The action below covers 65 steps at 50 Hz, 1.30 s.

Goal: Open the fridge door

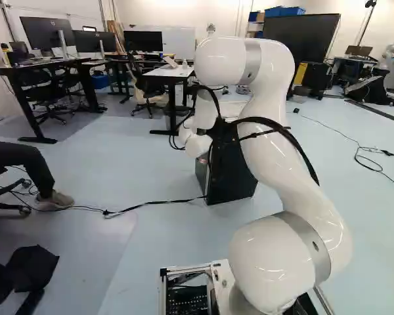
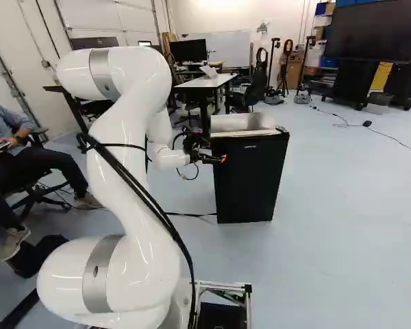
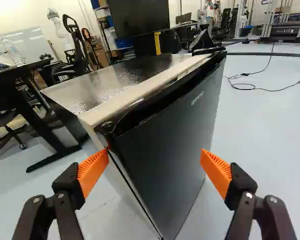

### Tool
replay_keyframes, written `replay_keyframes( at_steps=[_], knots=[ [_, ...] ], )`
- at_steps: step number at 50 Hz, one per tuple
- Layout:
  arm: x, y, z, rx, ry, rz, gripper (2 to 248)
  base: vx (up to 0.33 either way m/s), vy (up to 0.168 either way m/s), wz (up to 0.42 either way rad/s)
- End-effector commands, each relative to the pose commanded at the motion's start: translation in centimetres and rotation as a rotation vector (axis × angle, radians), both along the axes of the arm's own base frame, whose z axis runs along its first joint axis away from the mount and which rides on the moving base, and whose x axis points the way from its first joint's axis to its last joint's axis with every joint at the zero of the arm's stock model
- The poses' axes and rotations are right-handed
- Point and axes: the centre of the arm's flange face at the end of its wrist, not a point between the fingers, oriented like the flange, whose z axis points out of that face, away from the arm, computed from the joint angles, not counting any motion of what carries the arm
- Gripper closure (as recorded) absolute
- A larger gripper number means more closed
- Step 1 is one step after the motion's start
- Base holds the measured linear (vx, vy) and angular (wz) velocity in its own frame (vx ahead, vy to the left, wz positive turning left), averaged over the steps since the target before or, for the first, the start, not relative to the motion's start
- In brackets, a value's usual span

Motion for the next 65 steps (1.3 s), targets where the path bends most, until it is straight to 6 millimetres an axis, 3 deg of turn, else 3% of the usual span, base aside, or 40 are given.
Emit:
replay_keyframes(
  at_steps=[43, 52, 65],
  knots=[
    [0.9, 0.4, -0.1, 0.003, -0.010, 0.000, 3, 0.000, 0.000, 0.000],
    [0.5, -0.5, -0.1, 0.006, -0.006, -0.031, 3, 0.000, 0.000, 0.000],
    [-1.6, -2.5, -0.2, 0.036, 0.030, -0.139, 3, 0.012, 0.012, 0.025]
  ],
)
